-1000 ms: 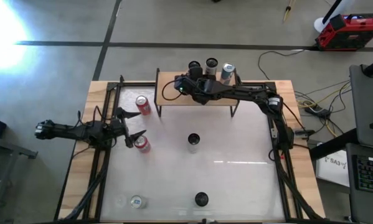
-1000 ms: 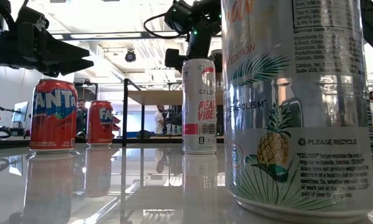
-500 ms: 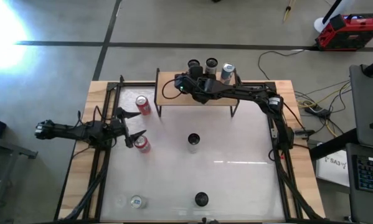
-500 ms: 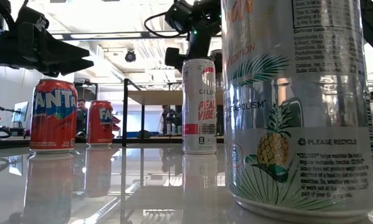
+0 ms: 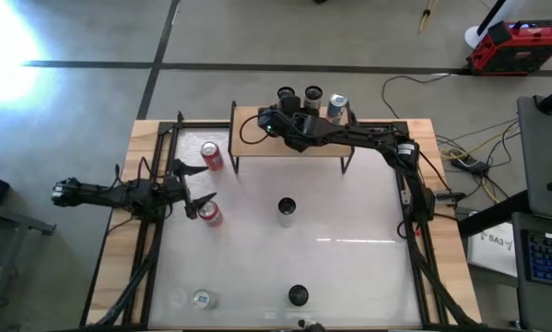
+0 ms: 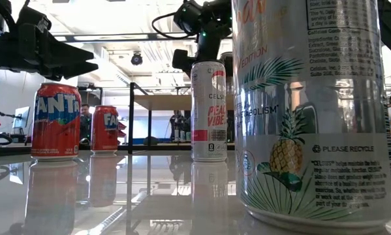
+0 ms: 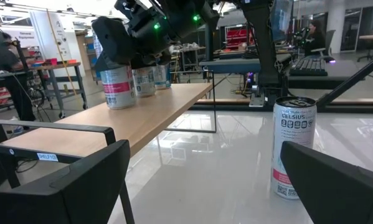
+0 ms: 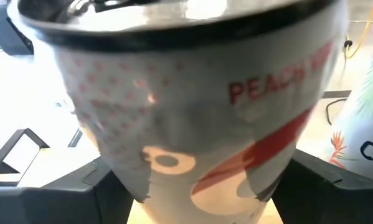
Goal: Place canned beverage on shelf
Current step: Put the bottom white pink soda can on the shelf
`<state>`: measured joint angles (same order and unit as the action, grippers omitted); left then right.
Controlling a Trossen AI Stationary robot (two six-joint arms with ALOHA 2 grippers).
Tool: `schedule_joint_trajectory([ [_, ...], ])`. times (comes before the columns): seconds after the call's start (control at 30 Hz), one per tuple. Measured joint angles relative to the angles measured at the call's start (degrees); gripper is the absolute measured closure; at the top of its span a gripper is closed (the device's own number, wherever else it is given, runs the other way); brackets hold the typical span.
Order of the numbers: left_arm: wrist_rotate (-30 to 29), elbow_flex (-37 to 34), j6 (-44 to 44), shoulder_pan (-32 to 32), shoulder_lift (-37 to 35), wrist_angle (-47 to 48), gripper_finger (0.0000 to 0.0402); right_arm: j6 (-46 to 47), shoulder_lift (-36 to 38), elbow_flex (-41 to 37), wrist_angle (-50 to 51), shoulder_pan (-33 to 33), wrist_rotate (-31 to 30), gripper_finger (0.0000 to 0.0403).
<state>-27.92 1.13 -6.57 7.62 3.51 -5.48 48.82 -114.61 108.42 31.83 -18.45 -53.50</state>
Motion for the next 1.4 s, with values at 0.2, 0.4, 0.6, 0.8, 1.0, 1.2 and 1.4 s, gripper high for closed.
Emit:
schedule_joint_trajectory([
  [0.2,0.0,0.0,0.0,0.0,0.0,0.0,0.0002,0.0,0.0,0.0,-0.1,-0.1,-0.1,0.0112],
  [0.4,0.0,0.0,0.0,0.0,0.0,0.0,0.0002,-1.4,0.0,0.0,-1.0,-0.1,-0.1,0.0112],
  [0.6,0.0,0.0,0.0,0.0,0.0,0.0,0.0002,-1.5,0.1,0.0,-1.1,-0.1,-0.8,0.0112],
  [0.8,0.0,0.0,0.0,0.0,0.0,0.0,0.0002,-1.5,0.1,0.0,-1.0,0.2,-1.0,0.0112],
  [1.0,0.0,0.0,0.0,0.0,0.0,0.0,0.0002,-2.2,0.1,0.0,-0.6,2.0,-4.0,0.0112],
  [1.2,0.0,0.0,0.0,0.0,0.0,0.0,0.0002,-2.4,0.1,0.0,-0.4,3.5,-8.2,0.0112],
  [1.4,0.0,0.0,0.0,0.0,0.0,0.0,0.0002,-2.3,0.1,0.0,-0.8,2.6,-6.9,0.0112],
])
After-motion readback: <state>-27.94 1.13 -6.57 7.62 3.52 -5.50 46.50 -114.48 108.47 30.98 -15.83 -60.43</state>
